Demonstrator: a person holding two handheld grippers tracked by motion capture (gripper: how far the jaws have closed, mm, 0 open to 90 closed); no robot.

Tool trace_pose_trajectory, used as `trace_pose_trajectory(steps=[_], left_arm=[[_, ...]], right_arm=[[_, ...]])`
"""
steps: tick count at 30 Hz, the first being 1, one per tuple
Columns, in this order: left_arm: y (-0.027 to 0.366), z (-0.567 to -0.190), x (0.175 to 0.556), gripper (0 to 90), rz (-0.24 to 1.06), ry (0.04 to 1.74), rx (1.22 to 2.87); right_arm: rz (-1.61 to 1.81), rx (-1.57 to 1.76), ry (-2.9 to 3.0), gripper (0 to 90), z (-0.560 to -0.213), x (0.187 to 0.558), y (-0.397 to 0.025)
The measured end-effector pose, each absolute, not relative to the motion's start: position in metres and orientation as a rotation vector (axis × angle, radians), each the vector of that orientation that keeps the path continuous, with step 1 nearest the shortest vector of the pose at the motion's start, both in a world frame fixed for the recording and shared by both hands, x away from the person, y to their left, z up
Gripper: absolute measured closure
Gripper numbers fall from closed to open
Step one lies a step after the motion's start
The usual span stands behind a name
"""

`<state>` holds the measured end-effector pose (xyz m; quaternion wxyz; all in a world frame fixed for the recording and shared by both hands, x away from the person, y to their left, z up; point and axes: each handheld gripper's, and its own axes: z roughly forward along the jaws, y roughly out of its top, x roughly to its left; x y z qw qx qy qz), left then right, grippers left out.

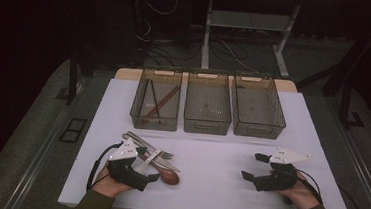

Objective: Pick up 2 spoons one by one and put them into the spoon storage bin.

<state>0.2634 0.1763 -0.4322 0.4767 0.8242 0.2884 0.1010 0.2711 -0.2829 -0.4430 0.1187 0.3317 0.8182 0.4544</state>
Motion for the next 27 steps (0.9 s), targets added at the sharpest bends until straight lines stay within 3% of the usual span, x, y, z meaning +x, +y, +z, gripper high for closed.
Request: trace_pose_trajectory(steps=[11, 20, 27], left_arm=[[0.191, -0.432, 0.265, 0.6, 0.304, 0.782, 2.027], [0.214, -0.431, 0.258, 13.8, 0.335, 0.875, 2.006], [0.215, -0.435, 0.258, 16.1, 0.313, 0.892, 2.033]], right_arm=[[1.326, 0.989, 2.383, 15.4, -0.445, 0.265, -0.295], [1.291, 0.955, 2.417, 15.4, -0.448, 0.264, -0.292], [1.282, 0.952, 2.389, 13.1, -0.449, 0.264, -0.290]])
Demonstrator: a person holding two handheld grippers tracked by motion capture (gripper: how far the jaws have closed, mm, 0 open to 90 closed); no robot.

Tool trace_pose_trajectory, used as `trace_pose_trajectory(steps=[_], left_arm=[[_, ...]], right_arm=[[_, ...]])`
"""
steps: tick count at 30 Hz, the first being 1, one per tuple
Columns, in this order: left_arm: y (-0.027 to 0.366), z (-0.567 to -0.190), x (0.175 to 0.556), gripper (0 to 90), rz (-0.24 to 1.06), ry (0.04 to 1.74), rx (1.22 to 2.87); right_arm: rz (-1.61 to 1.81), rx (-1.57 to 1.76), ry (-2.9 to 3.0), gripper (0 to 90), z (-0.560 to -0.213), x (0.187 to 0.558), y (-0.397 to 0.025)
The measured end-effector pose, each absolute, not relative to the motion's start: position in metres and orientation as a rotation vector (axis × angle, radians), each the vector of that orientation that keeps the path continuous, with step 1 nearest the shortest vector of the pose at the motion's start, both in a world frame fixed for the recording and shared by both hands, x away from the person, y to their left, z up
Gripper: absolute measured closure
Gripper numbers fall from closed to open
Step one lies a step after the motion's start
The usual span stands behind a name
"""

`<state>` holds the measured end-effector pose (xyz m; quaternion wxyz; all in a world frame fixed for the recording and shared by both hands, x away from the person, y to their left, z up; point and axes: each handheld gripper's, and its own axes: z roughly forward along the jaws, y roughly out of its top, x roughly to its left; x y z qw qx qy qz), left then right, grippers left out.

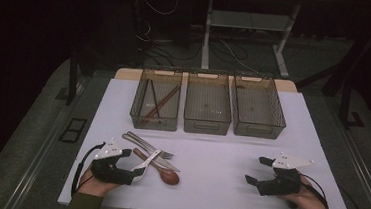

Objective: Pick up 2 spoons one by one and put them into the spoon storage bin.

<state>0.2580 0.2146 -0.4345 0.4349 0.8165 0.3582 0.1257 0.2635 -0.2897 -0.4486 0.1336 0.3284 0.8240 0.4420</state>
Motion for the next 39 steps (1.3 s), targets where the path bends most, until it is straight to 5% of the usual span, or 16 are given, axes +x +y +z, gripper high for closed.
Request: trace_pose_trajectory(steps=[29, 39], left_arm=[[0.209, -0.444, 0.260, 39.7, 0.217, 0.904, 2.206], [0.200, -0.441, 0.258, 59.2, 0.182, 0.866, 2.255]], right_arm=[[1.251, 0.972, 2.372, 13.2, -0.449, 0.266, -0.291], [1.246, 0.967, 2.376, 13.2, -0.449, 0.266, -0.290]])
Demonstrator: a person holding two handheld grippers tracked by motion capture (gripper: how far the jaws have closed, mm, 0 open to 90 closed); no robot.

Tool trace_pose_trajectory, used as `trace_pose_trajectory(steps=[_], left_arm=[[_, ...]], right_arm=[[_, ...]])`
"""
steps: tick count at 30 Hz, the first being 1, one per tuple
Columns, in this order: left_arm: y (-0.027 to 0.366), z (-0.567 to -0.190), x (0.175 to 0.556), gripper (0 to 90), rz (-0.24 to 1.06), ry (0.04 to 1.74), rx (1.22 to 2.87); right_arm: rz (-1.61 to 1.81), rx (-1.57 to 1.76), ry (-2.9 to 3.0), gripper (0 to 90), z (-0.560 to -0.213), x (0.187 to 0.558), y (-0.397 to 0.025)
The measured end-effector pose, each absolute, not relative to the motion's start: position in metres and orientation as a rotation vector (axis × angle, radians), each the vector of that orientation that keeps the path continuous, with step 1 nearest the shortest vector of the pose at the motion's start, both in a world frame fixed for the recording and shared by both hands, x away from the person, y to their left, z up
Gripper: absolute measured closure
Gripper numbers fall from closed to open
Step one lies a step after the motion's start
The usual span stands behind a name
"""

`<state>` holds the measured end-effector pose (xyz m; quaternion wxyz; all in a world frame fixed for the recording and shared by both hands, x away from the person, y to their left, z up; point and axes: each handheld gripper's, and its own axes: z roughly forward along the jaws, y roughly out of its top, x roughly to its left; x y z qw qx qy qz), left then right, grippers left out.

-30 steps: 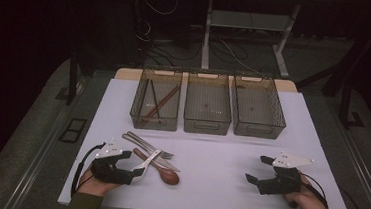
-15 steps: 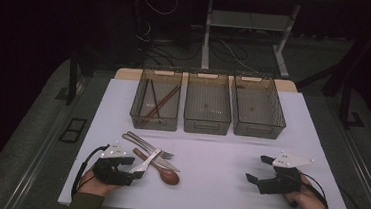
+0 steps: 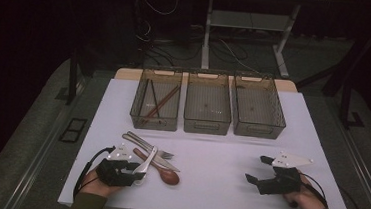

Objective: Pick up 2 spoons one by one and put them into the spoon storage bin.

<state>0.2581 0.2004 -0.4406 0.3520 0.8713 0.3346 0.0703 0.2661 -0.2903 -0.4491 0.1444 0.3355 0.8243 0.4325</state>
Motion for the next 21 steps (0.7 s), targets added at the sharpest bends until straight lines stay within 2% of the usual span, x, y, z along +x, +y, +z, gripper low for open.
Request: trace_pose_trajectory(steps=[10, 21], left_arm=[[0.1966, -0.4370, 0.2595, 74.9, 0.189, 0.892, 2.259], [0.1968, -0.4342, 0.2597, 81.2, 0.189, 0.910, 2.233]], right_arm=[[1.249, 0.964, 2.380, 13.2, -0.4489, 0.2657, -0.2898], [1.257, 0.957, 2.383, 13.2, -0.4485, 0.2656, -0.2895]])
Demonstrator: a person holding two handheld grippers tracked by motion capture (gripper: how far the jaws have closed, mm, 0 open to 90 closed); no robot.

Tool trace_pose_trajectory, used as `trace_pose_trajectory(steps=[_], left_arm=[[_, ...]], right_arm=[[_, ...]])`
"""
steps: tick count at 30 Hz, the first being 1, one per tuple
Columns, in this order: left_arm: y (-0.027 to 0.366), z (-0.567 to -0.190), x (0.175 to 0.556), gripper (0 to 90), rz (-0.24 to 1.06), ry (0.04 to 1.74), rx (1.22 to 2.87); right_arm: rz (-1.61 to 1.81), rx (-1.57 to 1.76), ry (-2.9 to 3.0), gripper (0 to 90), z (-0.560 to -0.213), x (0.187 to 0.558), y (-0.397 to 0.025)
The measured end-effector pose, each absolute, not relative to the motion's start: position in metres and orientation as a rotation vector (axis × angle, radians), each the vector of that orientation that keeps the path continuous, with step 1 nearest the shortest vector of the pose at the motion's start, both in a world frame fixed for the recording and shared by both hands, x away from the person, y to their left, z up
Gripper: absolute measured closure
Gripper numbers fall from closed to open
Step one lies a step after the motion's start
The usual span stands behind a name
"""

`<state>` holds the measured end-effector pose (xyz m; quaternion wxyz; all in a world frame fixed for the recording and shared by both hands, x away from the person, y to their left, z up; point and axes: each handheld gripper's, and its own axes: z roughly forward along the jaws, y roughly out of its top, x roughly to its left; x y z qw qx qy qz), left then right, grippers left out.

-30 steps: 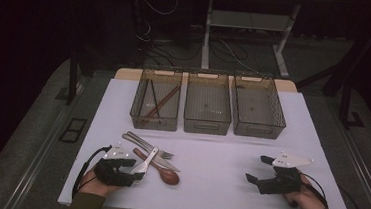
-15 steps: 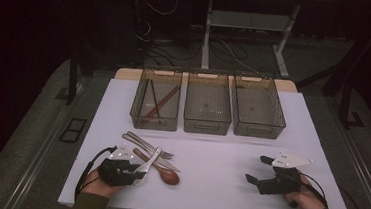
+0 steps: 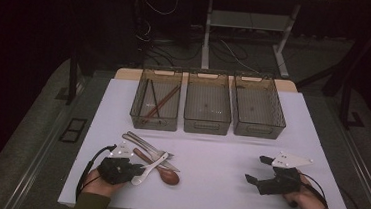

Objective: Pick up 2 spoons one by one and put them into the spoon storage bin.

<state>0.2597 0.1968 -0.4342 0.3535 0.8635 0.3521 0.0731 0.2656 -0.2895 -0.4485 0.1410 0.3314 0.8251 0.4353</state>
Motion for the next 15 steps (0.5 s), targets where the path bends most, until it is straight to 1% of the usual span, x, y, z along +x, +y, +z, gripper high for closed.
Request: trace_pose_trajectory(steps=[6, 15], left_arm=[[0.1977, -0.4324, 0.2599, 81.7, 0.221, 0.910, 2.243], [0.2003, -0.4257, 0.2596, 81.9, 0.267, 0.920, 2.194]], right_arm=[[1.260, 0.951, 2.384, 13.2, -0.4485, 0.2656, -0.2890], [1.264, 0.949, 2.386, 13.2, -0.4486, 0.2657, -0.2885]])
